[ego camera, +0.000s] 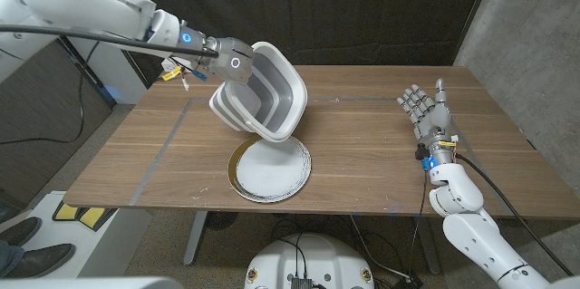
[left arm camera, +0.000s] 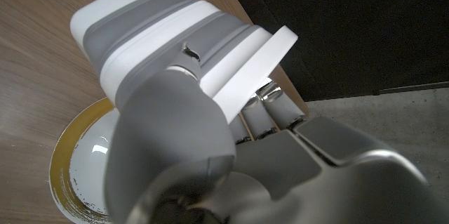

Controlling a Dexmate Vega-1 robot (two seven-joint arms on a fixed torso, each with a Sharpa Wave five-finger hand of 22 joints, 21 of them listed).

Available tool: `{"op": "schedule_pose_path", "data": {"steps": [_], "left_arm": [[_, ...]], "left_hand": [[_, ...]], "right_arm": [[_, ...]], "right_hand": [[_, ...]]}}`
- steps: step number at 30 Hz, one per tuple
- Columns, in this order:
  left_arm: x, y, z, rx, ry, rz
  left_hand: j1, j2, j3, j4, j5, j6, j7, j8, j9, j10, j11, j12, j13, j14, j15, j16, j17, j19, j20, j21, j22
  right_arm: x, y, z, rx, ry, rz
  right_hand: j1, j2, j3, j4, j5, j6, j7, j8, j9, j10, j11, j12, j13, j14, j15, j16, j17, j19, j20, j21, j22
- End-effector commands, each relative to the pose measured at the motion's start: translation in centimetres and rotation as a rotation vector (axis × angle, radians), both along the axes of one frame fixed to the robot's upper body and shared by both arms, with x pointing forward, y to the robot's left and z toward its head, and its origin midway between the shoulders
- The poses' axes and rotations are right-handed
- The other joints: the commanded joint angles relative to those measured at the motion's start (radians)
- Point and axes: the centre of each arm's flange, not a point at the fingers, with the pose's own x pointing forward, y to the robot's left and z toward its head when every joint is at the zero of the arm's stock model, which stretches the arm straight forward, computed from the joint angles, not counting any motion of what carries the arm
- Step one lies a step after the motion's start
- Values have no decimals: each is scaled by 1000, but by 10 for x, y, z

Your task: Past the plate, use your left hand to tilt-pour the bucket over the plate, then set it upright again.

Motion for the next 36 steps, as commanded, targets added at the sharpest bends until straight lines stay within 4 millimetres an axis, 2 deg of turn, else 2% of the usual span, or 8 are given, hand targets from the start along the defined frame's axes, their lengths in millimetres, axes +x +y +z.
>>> {"op": "schedule_pose_path", "data": {"steps": [1,18,28,36], "left_arm": [[0,-11,13,54,-30,24],[-1,-25,23,108,-45,54],[-12,-29,23,150,-80,73],[-15,-36,21,221,-133,83]], "left_hand": [[7,7,10,1,9,9,5,13,26,-3,-2,7,5,-14,-99,-2,6,-18,-59,-2,3],[10,11,21,1,7,8,-7,43,51,1,-11,16,21,-111,-99,0,6,-148,-74,-10,-1],[9,11,26,3,5,12,-17,58,61,4,-12,18,25,-140,-99,1,6,-185,-79,-8,-2],[11,11,31,2,3,26,-12,69,63,6,-12,12,14,-137,-100,8,7,-196,-86,-5,-3]], "right_arm": [[1,0,3,7,-13,-1],[6,1,2,23,-32,8],[7,0,-3,36,-48,7],[10,-4,-10,58,-67,8]], "right_hand": [[3,12,-2,3,8,6,-3,-2,2,5,2,-3,3,7,-1,0,3,11,-18,-1,5],[2,14,-3,3,8,7,-3,-2,2,6,2,-3,3,7,-1,0,3,10,-18,-1,5],[3,15,-3,3,7,7,-3,-2,2,7,1,-3,3,7,-2,0,3,11,-18,-1,5],[3,16,-4,3,7,7,-2,-2,2,7,1,-3,3,7,-1,0,3,11,-18,-1,5]]}}
